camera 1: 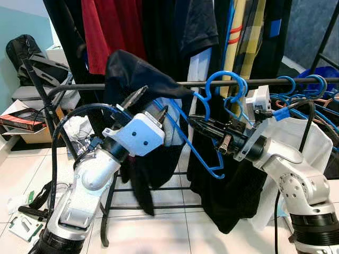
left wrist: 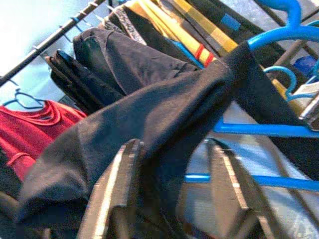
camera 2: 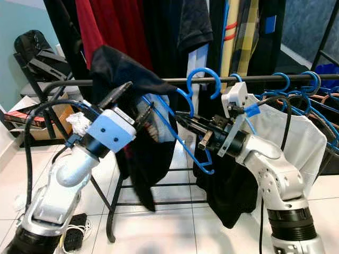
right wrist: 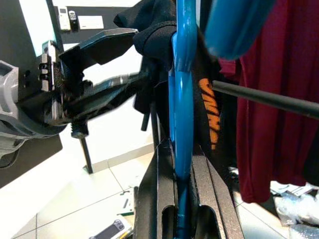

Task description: Hang hanger

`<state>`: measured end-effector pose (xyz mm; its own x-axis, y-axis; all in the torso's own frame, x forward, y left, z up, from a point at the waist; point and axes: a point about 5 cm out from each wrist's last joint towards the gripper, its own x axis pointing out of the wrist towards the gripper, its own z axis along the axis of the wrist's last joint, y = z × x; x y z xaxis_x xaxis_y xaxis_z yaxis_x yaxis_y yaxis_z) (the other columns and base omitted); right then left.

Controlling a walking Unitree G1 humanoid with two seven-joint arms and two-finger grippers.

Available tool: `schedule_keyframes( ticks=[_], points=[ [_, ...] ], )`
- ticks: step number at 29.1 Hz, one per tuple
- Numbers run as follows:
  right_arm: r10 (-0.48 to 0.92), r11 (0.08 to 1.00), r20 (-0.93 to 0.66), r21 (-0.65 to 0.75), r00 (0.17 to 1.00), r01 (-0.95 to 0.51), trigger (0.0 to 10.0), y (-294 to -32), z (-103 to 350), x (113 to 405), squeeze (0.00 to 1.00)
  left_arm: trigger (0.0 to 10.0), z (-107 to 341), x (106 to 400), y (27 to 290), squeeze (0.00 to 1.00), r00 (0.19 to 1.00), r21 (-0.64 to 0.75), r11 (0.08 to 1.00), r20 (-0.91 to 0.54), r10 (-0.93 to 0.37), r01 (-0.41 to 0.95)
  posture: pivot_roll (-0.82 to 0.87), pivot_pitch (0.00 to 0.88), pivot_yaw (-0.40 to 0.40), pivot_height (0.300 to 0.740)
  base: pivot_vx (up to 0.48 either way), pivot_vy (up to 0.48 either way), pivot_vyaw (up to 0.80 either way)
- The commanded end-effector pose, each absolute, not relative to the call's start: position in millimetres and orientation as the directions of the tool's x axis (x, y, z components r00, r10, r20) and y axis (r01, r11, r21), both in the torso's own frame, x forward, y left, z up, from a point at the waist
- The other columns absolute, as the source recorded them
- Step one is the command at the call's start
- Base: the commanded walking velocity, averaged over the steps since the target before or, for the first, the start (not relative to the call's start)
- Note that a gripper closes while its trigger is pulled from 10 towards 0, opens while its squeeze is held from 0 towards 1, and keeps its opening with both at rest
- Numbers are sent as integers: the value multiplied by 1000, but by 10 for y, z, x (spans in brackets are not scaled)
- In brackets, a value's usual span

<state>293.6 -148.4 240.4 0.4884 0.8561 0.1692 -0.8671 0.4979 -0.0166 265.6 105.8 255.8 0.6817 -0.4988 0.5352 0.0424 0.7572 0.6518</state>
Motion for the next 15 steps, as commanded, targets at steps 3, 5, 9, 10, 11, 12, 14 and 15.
schedule_keyframes(
  ticks=[3, 5, 9, 10, 11, 12, 14, 15],
  points=[
    [871, 466, 195, -37, 451, -884, 10000, -1418, 2476, 2892, 0, 0, 2523, 2680, 1053, 0, 686, 677, 735, 521, -509, 31, -92, 0, 39, 740, 0, 0, 0],
    [872, 465, 195, -36, 450, -885, 10000, -1415, 2474, 2890, 0, 0, 2519, 2682, 1049, 0, 685, 678, 734, 521, -509, 30, -92, 0, 39, 740, 0, 0, 0],
    [885, 439, 190, -33, 425, -898, 10000, -1387, 2465, 2846, 0, 0, 2510, 2702, 1042, 0, 684, 685, 728, 517, -515, 30, -97, 0, 44, 740, 0, 0, 0],
    [888, 431, 189, -32, 418, -902, 10000, -1381, 2464, 2833, 0, 0, 2508, 2705, 1041, 0, 683, 687, 726, 516, -517, 30, -97, 0, 44, 740, 0, 0, 0],
    [892, 424, 189, -32, 411, -905, 10000, -1375, 2463, 2821, 0, 0, 2504, 2710, 1041, 0, 683, 689, 724, 515, -518, 31, -100, 0, 46, 740, 0, 0, 0],
    [894, 420, 188, -32, 407, -907, 10000, -1372, 2462, 2814, 0, 0, 2500, 2713, 1041, 0, 683, 690, 723, 514, -519, 29, -100, 0, 46, 740, 0, 0, 0],
    [896, 415, 187, -32, 402, -909, 10000, -1371, 2461, 2804, 0, 0, 2498, 2718, 1041, 0, 683, 691, 722, 513, -520, 30, -101, 0, 47, 740, 0, 0, 0],
    [898, 412, 185, -32, 399, -911, 10000, -1370, 2461, 2798, 0, 0, 2495, 2723, 1040, 0, 683, 692, 722, 513, -520, 29, -101, 0, 47, 740, 0, 0, 0]
  ],
)
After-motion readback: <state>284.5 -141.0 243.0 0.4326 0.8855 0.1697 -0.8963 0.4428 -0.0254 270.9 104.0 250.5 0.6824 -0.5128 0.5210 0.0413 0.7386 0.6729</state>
